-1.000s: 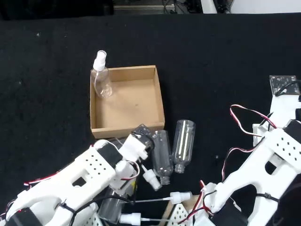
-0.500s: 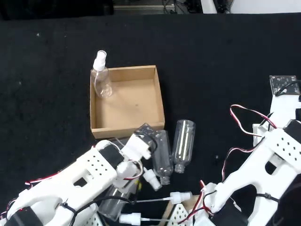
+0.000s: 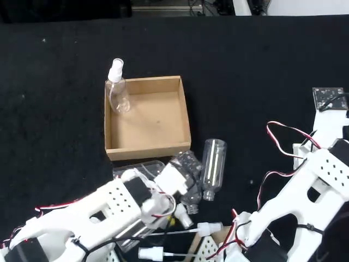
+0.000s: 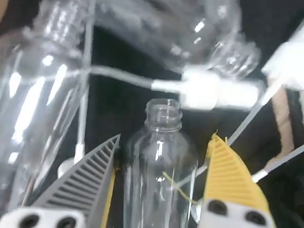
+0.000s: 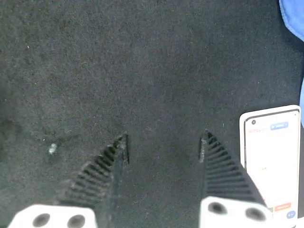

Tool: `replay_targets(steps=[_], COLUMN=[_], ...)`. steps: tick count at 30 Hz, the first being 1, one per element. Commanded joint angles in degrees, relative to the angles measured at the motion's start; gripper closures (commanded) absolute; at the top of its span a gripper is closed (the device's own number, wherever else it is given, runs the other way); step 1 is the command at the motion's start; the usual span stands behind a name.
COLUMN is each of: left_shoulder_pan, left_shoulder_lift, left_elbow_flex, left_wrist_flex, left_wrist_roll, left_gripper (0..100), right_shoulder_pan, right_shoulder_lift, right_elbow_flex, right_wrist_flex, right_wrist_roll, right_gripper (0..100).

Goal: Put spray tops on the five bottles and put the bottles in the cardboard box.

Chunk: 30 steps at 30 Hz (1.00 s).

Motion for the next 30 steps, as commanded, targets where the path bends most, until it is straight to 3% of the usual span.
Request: replay_targets(steps=[1,6,12,21,30], left_shoulder_pan=[-3.7,-4.3,-3.8,-3.6,-3.7], left_shoulder_lift=[-0.6,-0.3,0.0,-0.5,-0.6], left_elbow_flex=[-5.8,-5.6,-1.6,0.9,-7.7], left_wrist_flex=[6.9,10.7,10.3,4.7,10.0], left_wrist_roll=[-1.5,-3.0,-3.3,-3.3,-3.3], left_gripper=[73,67,67,84,88], right_shoulder_pan=[-1.5,-1.2,-1.1,-1.2,-1.2], right_shoulder_lift=[-3.2,-2.9,-2.9,-2.9,-2.9], right_elbow_flex=[-0.8,-0.8,-0.7,-0.7,-0.7], right_wrist_flex=[-1.1,-1.2,-1.4,-1.5,-1.5], right_wrist_roll=[-0.1,-0.1,-0.1,-0.1,-0.1], right_gripper=[79.0,79.0,79.0,79.0,79.0])
